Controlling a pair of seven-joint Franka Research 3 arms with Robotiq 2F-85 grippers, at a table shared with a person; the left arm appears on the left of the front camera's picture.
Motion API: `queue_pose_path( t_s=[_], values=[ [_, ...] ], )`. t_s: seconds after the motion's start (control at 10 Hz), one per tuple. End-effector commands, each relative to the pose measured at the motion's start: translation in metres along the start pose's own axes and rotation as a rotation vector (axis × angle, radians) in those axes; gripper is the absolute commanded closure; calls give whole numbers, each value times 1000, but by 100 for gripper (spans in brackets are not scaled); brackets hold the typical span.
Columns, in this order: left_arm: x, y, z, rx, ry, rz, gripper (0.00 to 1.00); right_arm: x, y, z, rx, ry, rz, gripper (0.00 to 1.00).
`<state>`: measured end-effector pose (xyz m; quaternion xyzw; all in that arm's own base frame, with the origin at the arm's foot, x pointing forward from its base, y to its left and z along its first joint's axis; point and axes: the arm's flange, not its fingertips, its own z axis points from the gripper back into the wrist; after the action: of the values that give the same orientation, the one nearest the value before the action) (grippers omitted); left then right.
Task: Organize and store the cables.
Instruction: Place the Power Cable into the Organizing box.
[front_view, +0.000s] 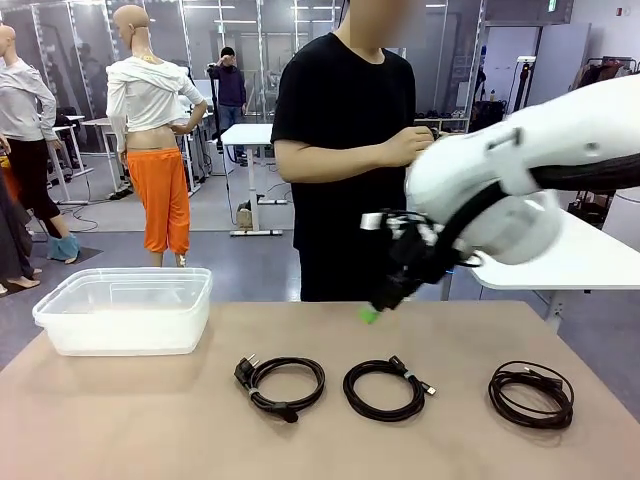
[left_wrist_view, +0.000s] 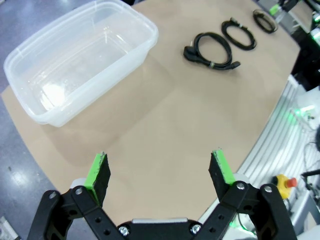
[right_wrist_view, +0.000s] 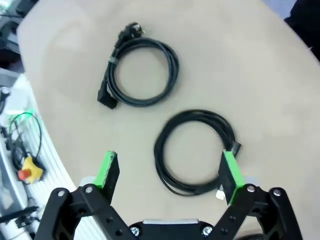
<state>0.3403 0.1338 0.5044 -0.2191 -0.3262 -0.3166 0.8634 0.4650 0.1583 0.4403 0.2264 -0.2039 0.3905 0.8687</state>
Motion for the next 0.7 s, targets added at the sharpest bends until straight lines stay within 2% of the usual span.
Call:
queue_pose_path(
  t_s=[0.0,0.1,0.4,0.6],
  values=[
    [-1,1,2,-11,-6,-15,0,-59,-22,28,23,-110,17,0],
    [-1,1,2,-11,-6,-15,0,-90,-37,46,39,-149,7,0],
    [-1,1,2,-11,-6,-15,0,-188,-81,84,104,-292,-138,0],
    [-1,1,2,-11,-6,-15,0,-242,-85,111,19,-338,-206,0]
  ],
)
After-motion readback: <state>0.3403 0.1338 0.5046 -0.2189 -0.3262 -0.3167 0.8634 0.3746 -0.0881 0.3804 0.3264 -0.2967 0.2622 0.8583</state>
